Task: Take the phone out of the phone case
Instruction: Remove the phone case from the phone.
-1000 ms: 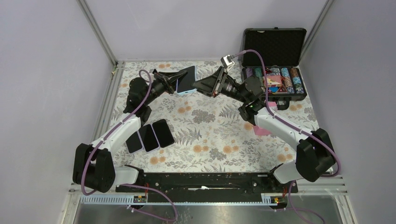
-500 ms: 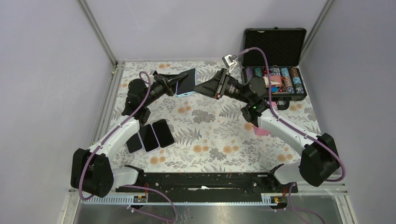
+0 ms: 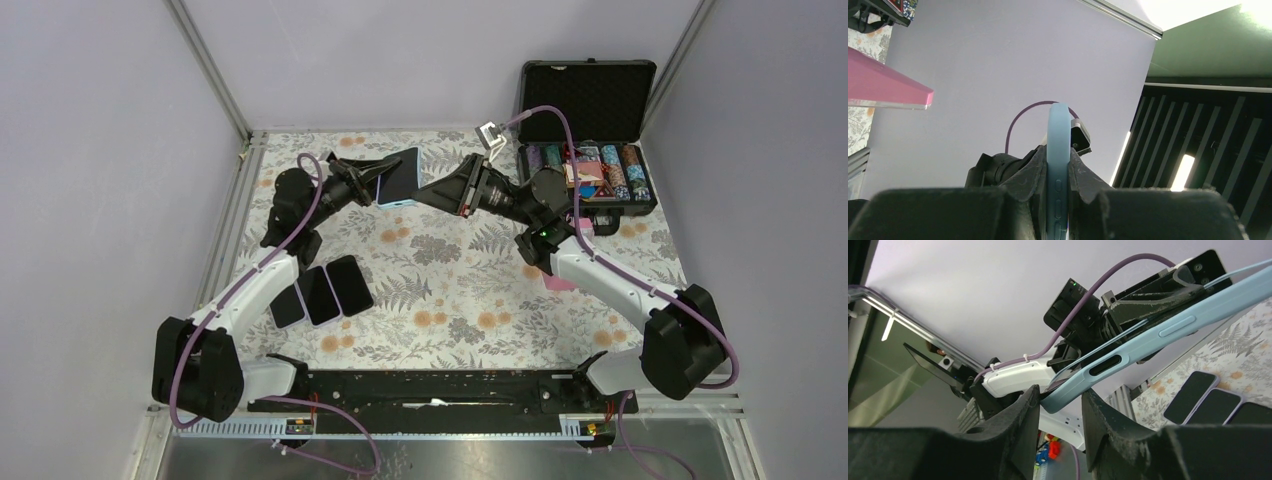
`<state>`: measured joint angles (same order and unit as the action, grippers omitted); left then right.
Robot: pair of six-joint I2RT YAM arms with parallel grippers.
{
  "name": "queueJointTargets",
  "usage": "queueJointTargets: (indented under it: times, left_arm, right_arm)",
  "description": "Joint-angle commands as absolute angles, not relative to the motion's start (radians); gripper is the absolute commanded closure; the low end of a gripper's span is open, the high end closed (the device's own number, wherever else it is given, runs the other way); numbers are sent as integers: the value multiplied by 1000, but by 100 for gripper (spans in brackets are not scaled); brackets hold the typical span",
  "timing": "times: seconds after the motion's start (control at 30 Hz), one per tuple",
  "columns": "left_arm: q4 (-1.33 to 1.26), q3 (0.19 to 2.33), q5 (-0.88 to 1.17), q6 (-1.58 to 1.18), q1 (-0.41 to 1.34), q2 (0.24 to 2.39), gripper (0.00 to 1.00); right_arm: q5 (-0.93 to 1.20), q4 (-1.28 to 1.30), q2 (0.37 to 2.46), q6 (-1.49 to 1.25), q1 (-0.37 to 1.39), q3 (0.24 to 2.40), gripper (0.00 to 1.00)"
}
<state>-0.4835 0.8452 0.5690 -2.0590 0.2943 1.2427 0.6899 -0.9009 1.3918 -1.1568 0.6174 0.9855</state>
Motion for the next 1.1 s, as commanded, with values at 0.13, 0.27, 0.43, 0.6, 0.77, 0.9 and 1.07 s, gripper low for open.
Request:
queueJointTargets:
  times: [0.13, 0.27, 0.43, 0.6, 0.77, 0.9, 1.07]
  left_arm:
    - [-502, 897, 563, -2327, 295, 1228, 100]
    - [-443, 906, 559, -2316, 295, 1206, 100]
    - [-376, 922, 554, -2290, 295, 1190, 100]
    - [-405, 941, 549, -2294, 296, 1196, 100]
    - [-445, 972, 529, -2266, 295, 1211, 100]
    - [-532, 978, 502, -2260, 289, 1240, 100]
    - [-528, 1036, 503, -2176, 278, 1280, 100]
  right_arm:
    - [711, -887, 1365, -885, 635, 1005, 74]
    - [689, -851, 1347, -737, 635, 972, 79]
    - [649, -875, 1347, -624, 633, 951, 92]
    - [651, -972, 1394, -722, 632, 950, 100]
    - [652, -1052, 1447, -887, 632, 924, 94]
    - [618, -1033, 1426, -987, 634, 906, 48]
    - [548, -1020, 1343, -1033, 639, 890, 26]
